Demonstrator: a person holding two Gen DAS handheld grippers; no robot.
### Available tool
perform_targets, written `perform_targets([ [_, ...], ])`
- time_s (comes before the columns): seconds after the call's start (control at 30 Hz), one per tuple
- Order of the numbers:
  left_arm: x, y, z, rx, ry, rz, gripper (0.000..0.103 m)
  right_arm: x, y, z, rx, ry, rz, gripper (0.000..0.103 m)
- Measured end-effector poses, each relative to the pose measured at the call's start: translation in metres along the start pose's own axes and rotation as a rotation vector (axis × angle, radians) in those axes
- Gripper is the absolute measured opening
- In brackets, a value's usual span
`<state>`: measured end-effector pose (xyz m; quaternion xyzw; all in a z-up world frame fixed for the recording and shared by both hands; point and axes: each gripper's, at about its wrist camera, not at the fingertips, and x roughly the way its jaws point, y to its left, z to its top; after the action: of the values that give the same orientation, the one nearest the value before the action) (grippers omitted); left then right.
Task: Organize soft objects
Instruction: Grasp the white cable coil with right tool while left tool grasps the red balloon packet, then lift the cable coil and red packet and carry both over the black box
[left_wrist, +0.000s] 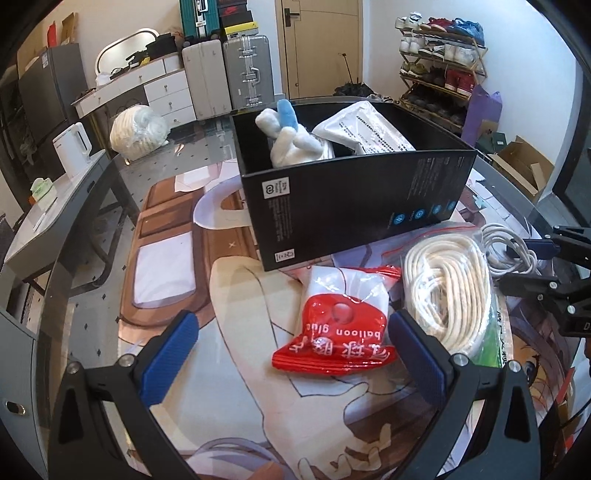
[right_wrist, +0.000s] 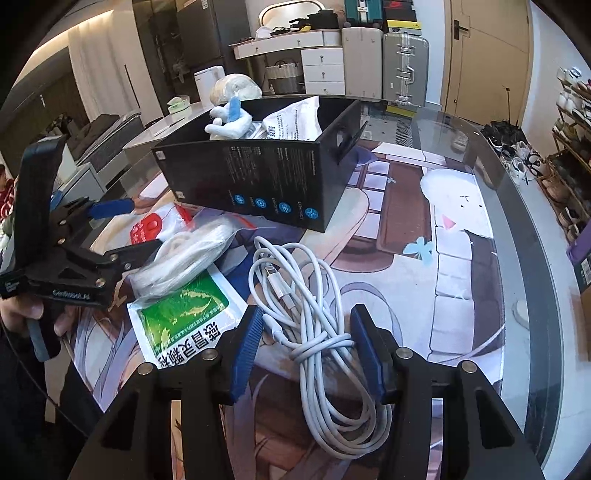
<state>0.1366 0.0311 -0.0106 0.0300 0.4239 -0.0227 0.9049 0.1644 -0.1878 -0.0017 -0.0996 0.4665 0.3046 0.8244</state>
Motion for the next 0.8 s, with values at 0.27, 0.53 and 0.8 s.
perform_targets([
  [0.27, 0.006, -0.001, 0.002, 0.007, 0.024, 0.024, 0.103, -0.002, 0.003, -0.006, -0.059, -0.002, -0.002, 0.053],
  [0.53, 0.008, 0.005, 0.001, -0.01, 0.032, -0.048, 0.083, -0.004, 0.004, -0.008, -0.081, -0.005, -0.018, 0.048],
  [0.8, 0.0, -0.002, -0.001, 0.029, -0.003, -0.044, 0.06, -0.008, -0.001, -0.01, -0.062, -0.007, -0.013, 0.035],
])
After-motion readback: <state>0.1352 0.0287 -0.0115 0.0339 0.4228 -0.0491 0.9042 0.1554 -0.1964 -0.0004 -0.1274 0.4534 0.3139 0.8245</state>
